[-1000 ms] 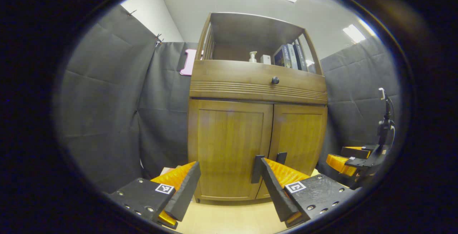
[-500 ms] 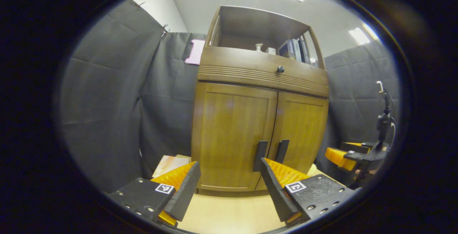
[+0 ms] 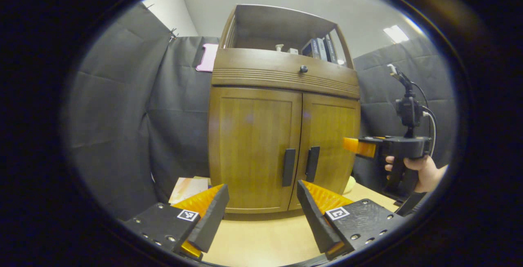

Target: Open the right door of the double-door shoe cabinet with the right hand, and open the left door with the left hand.

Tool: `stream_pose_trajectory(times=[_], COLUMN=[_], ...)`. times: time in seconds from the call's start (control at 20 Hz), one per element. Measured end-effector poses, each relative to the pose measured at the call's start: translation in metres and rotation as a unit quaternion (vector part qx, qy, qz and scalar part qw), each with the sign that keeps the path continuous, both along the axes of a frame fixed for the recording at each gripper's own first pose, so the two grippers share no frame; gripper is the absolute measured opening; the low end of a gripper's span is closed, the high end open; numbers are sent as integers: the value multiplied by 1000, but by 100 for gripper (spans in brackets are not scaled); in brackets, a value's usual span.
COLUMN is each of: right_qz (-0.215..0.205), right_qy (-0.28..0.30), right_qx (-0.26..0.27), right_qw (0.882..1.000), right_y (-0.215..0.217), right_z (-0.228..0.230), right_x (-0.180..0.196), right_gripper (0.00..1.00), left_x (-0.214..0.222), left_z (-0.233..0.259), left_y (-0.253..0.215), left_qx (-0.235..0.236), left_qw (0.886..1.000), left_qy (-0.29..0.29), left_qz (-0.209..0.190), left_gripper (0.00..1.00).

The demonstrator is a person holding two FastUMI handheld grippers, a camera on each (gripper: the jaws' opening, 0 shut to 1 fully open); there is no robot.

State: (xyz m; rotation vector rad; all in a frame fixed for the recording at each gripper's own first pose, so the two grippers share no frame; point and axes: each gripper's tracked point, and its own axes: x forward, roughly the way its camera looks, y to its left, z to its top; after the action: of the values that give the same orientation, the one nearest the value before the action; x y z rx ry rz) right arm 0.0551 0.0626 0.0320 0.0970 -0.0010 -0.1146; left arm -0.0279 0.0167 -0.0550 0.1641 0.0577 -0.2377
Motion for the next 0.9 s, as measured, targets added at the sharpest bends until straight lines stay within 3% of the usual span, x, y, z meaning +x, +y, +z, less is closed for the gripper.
stream_pose_trajectory(times=[0.45, 0.65, 0.9], right_qz=[25, 21, 18], right_qy=[50, 70, 97], right_qx=[16, 12, 8], right_qw=[998, 997, 995], right_y=[37, 40, 42], right_z=[-21, -38, -59], right_x=[67, 84, 101], right_gripper=[97, 96, 97], left_x=[14, 13, 12], left_z=[-7, -11, -20], left_y=[36, 66, 72], left_qx=[-15, 0, -4], left_qw=[1000, 998, 998], left_qy=[7, 6, 14], left_qz=[25, 55, 61], left_gripper=[98, 98, 98])
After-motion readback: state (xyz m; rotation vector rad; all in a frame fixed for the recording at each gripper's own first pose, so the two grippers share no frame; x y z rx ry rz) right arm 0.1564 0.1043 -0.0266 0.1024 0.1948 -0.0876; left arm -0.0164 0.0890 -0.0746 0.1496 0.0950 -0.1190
